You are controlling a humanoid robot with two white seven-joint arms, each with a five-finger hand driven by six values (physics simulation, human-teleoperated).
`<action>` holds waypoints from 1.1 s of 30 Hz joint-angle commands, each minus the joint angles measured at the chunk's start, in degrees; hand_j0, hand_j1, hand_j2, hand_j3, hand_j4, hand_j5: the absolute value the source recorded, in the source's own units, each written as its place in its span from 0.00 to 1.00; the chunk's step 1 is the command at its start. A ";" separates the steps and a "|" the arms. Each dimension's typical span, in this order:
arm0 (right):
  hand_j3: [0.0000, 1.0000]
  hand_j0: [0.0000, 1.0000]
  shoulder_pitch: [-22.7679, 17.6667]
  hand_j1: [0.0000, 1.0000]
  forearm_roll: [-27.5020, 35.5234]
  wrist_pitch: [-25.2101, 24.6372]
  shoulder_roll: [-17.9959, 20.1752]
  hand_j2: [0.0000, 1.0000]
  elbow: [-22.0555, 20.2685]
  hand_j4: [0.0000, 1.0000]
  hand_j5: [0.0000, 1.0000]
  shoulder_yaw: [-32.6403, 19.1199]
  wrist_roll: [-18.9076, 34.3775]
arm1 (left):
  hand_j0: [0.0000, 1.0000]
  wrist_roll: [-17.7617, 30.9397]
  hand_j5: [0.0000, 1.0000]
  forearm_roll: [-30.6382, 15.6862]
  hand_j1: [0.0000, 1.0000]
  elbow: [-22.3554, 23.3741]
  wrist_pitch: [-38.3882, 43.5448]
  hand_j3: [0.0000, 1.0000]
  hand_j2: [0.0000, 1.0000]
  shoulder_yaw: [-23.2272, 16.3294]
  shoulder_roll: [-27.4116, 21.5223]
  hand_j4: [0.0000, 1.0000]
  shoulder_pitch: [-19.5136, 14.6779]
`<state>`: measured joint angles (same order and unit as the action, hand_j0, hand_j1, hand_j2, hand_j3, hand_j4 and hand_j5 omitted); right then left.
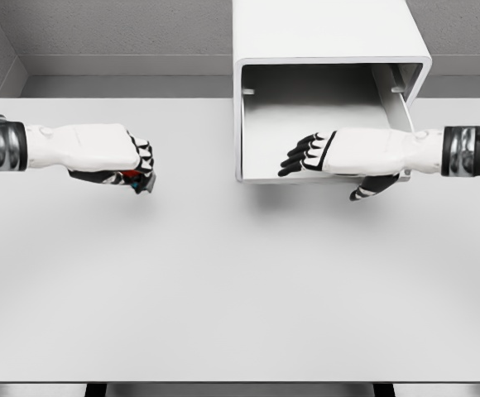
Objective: Slide open multi-storey tabletop storage cabinets and put open load switch and slide close multi-storey tabletop storage cabinets
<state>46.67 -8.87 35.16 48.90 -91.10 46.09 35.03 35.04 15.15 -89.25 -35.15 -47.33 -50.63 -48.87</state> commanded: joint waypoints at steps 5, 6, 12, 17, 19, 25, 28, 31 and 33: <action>1.00 1.00 -0.53 1.00 0.26 -0.16 1.90 1.00 -3.91 1.00 1.00 -0.39 -0.03 | 0.32 -0.04 0.32 -2.14 0.32 -2.59 0.15 0.32 0.32 0.13 -0.52 0.32 -0.53; 1.00 1.00 -0.70 1.00 0.26 -0.16 2.95 1.00 -4.00 1.00 1.00 -1.00 -0.03 | 0.32 -0.04 0.32 -2.32 0.32 -3.47 0.15 0.32 0.32 0.13 -1.14 0.32 -1.05; 1.00 1.00 -4.92 1.00 0.26 -0.16 6.29 1.00 -9.00 1.00 1.00 -8.65 -0.03 | 0.32 -0.04 0.32 -4.42 0.32 -3.56 0.15 0.32 0.32 0.22 -0.70 0.32 -3.95; 1.00 1.00 -5.80 1.00 0.70 -0.16 6.38 1.00 -9.53 1.00 1.00 -10.50 -0.03 | 0.32 -0.04 0.32 -6.36 0.32 -4.35 0.15 0.32 0.32 0.40 -0.44 0.32 -6.33; 1.00 1.00 -5.80 1.00 0.79 -0.16 6.38 1.00 -9.53 1.00 1.00 -10.85 -0.03 | 0.32 -0.04 0.32 -6.97 0.32 -4.70 0.15 0.32 0.32 0.48 -0.44 0.32 -7.29; 1.00 1.00 -6.68 1.00 2.55 -0.16 7.70 1.00 -9.53 1.00 1.00 -13.05 -0.03 | 0.32 -0.04 0.32 -7.85 0.32 -4.70 0.15 0.32 0.32 0.40 2.55 0.32 -10.02; 1.00 1.00 -7.29 1.00 2.63 -0.16 7.79 1.00 -9.53 1.00 1.00 -14.80 -0.03 | 0.32 -0.04 0.32 -7.94 0.32 -4.70 0.15 0.32 0.32 0.31 5.45 0.32 -12.74; 1.00 1.00 -7.29 1.00 4.39 -0.16 7.79 1.00 -9.53 1.00 1.00 -16.12 -0.03 | 0.32 -0.04 0.32 -7.94 0.32 -4.79 0.15 0.32 0.32 0.31 7.65 0.32 -15.12; 1.00 1.00 -8.52 1.00 6.32 -0.16 7.79 1.00 -9.53 1.00 1.00 -19.72 -0.03 | 0.32 -0.04 0.32 -7.94 0.32 -5.14 0.15 0.32 0.32 0.31 9.75 0.32 -17.05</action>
<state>37.36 -4.48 35.21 56.59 -100.63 28.80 35.04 35.07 7.46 -94.21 -35.20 -47.07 -42.77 -66.09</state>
